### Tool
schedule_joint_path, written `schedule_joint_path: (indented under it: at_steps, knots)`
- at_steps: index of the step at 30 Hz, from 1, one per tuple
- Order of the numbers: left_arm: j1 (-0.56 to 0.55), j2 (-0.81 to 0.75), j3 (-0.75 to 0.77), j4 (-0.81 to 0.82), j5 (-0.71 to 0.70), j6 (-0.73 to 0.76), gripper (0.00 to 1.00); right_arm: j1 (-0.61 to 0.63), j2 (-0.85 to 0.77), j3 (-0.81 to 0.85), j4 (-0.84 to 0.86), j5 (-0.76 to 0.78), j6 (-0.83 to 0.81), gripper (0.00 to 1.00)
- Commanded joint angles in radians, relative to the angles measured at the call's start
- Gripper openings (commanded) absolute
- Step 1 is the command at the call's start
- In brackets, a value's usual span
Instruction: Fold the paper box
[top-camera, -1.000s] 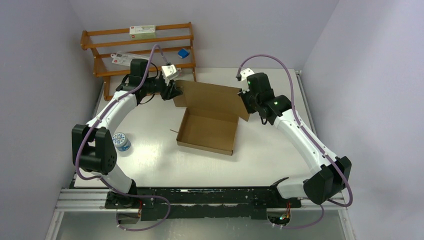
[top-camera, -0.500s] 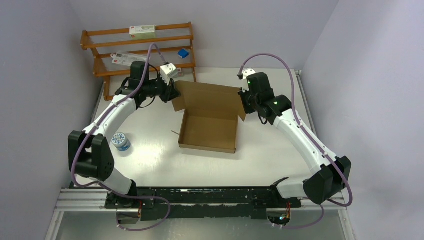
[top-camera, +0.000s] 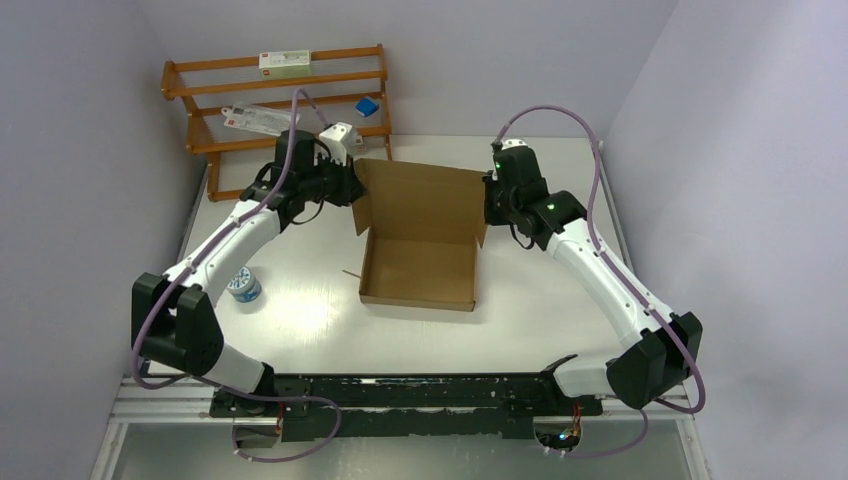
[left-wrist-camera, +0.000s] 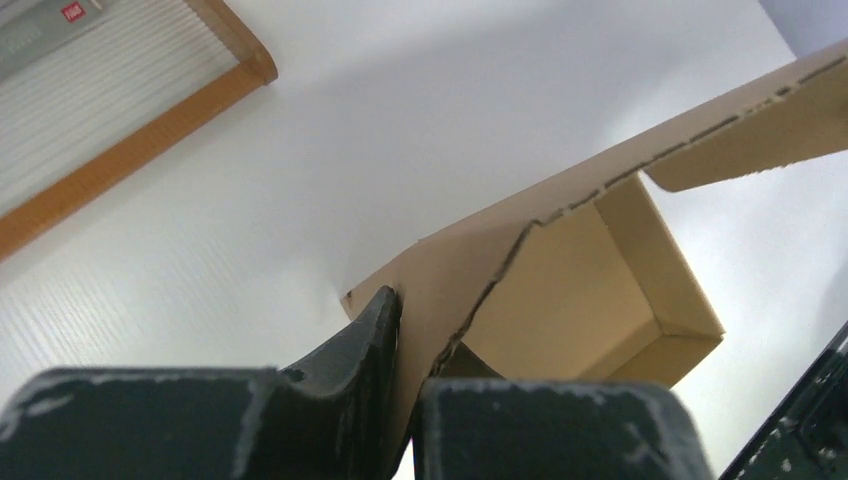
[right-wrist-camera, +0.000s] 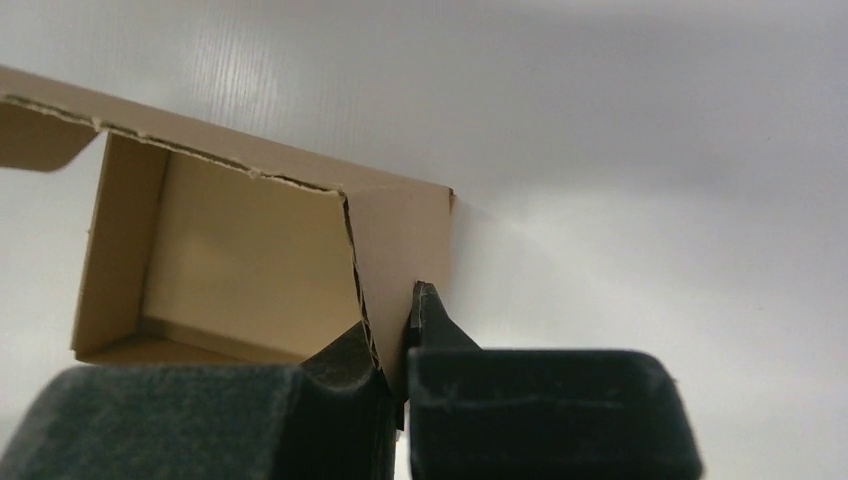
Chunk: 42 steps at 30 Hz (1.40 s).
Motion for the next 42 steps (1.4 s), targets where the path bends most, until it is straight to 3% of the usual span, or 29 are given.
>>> schedule_joint_path:
  at_steps: [1,6,19,42]
  knots:
    - [-0.04,-0.066,-0.06,0.078,-0.069,-0.22,0.12,-0.005,-0.009,-0.023,0.062,-0.005,0.142,0.0]
    - [-0.072,-0.109,-0.093,0.075,-0.152,-0.261,0.16,0.023,-0.005,-0.028,0.08,0.015,0.178,0.0]
    - [-0.113,-0.117,-0.127,0.125,-0.212,-0.402,0.18,0.207,0.032,-0.021,0.086,0.296,0.227,0.0]
    - [-0.224,-0.141,-0.279,0.376,-0.365,-0.564,0.17,0.303,-0.054,-0.241,0.32,0.378,0.298,0.0]
